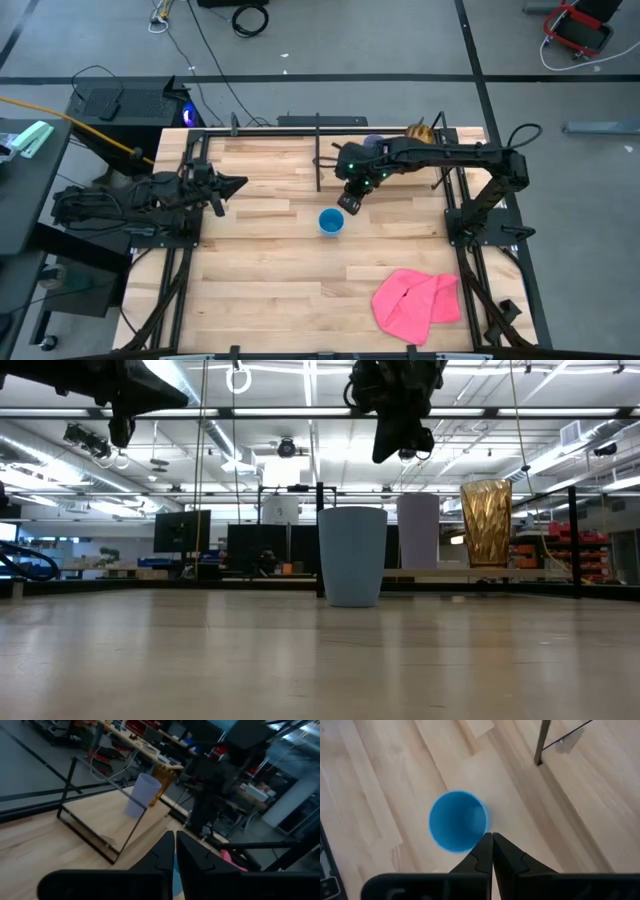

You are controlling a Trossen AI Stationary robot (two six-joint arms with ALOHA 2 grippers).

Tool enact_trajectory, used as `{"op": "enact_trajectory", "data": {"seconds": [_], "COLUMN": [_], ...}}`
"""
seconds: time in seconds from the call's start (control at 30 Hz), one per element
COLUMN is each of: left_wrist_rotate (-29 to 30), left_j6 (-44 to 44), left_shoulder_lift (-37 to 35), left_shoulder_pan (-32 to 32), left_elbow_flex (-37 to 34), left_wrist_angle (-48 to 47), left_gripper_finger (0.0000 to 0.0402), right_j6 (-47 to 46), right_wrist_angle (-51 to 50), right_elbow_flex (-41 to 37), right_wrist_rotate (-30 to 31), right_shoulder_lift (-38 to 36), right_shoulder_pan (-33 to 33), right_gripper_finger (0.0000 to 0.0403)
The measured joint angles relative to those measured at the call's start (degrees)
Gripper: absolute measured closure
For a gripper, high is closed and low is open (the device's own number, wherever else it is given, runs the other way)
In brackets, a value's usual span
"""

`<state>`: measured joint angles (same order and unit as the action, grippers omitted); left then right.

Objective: Stack small to large cups/mugs on shelf
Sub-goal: Put the blue cup on the shelf

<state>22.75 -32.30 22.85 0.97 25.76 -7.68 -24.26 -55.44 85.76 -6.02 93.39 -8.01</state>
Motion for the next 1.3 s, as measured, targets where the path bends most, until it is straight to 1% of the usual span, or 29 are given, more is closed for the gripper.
{"op": "enact_trajectory", "data": {"seconds": [0.17, 0.37, 0.6, 0.87, 1.17, 1.3], "left_wrist_rotate": [0.15, 0.22, 0.28, 0.26, 0.26, 0.24], "left_j6": [-0.2, -0.37, -0.5, -0.53, -0.58, -1.02], "left_shoulder_lift": [0.0, 0.0, 0.0, 0.0, 0.0, 0.0], "left_shoulder_pan": [0.0, 0.0, 0.0, 0.0, 0.0, 0.0], "left_elbow_flex": [0.0, 0.0, 0.0, 0.0, 0.0, 0.0], "left_wrist_angle": [-1.18, -1.24, -1.29, -2.18, -2.39, -2.59], "left_gripper_finger": [0.0368, 0.0384, 0.0393, 0.0374, 0.0393, 0.0389], "right_j6": [-0.19, -0.78, -0.72, -1.06, -1.32, -1.66], "right_wrist_angle": [0.07, 0.57, 1.11, 2.25, 2.93, 3.31], "right_elbow_flex": [0.0, 0.0, 0.0, 0.0, 0.0, -0.04], "right_wrist_rotate": [1.59, 4.31, 4.82, 4.72, 5.26, 4.85], "right_shoulder_lift": [1.64, 4.57, 8.52, 9.29, 9.84, 11.42], "right_shoulder_pan": [2.88, 4.94, 4.89, 4.91, 4.94, 4.93], "right_gripper_finger": [0.0384, 0.0365, 0.0339, 0.0337, 0.0337, 0.0336]}}
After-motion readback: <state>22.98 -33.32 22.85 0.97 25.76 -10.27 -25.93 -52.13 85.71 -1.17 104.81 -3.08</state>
